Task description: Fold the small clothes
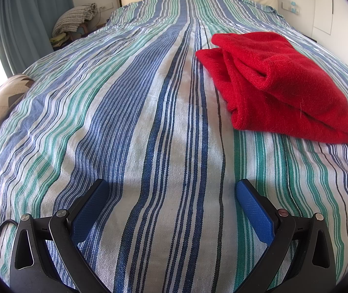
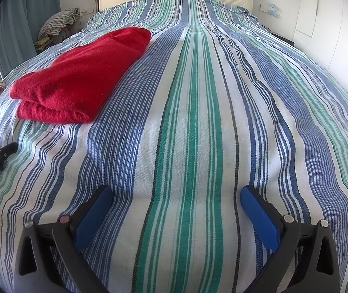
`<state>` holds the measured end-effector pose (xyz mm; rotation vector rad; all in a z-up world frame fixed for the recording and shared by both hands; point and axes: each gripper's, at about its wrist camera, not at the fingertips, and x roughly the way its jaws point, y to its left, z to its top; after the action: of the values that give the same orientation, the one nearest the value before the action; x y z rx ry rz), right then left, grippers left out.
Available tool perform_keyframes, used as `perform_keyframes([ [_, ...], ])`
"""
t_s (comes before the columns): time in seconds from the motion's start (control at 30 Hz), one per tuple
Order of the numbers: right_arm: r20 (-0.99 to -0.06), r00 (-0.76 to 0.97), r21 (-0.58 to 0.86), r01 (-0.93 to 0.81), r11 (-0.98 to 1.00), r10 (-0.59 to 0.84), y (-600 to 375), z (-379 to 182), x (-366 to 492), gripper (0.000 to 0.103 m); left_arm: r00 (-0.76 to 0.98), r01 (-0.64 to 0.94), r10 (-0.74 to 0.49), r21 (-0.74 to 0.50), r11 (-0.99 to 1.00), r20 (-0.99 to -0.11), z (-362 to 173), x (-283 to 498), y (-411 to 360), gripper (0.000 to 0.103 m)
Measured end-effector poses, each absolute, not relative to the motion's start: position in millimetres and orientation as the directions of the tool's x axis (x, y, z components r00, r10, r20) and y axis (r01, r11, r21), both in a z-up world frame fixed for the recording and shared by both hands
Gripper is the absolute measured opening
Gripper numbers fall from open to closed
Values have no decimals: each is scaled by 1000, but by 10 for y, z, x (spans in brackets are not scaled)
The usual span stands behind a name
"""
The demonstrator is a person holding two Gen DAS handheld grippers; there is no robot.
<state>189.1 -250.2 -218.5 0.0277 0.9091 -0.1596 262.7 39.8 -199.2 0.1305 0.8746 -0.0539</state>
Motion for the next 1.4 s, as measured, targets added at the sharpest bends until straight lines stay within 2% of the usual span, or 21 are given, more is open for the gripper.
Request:
perform_keyframes([
  [1.4,-783,616,5,139,990,-83,-2621,-2175,1860,103,643,99,8,94,991,-766,-1986,2622,376,103],
])
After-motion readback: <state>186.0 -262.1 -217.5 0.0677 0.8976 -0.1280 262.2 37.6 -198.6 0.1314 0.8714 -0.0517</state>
